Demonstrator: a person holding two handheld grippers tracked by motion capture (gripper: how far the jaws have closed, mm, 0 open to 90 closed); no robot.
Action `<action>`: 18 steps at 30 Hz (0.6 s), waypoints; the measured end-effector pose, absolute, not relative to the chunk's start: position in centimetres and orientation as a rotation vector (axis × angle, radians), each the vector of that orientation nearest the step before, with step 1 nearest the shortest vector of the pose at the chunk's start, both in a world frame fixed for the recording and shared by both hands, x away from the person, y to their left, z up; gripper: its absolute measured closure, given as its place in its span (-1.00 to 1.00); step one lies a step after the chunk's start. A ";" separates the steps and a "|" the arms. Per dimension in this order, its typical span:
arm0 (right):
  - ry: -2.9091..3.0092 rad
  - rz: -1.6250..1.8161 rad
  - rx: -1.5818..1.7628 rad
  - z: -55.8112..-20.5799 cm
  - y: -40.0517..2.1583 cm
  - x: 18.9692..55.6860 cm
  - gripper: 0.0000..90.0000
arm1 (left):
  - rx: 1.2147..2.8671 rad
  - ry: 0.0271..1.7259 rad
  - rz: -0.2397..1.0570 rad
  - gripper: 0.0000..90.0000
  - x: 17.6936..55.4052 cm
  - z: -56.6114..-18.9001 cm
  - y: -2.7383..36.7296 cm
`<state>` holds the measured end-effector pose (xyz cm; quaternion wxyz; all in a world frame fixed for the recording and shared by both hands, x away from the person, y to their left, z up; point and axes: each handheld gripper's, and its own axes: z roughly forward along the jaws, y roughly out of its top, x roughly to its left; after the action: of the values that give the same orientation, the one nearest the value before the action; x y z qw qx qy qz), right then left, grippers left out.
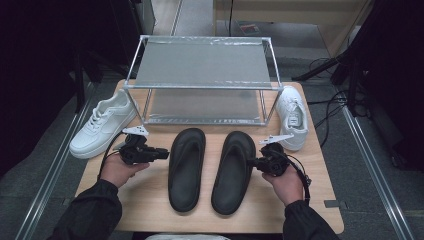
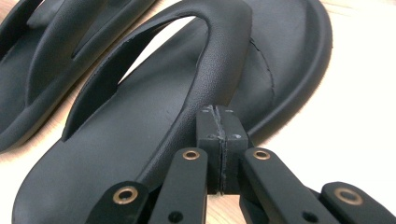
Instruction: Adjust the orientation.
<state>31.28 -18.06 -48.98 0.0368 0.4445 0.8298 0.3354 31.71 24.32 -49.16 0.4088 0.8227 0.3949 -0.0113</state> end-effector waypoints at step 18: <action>2.611 1.054 1.257 -49.1 -14.5 32.8 1.00 | 2.172 0.978 -0.068 0.81 30.8 -51.3 23.1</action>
<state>32.77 -14.54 -49.08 0.0291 0.4075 0.8464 0.3416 30.82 23.15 -51.30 0.3705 0.8466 0.3811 -0.0265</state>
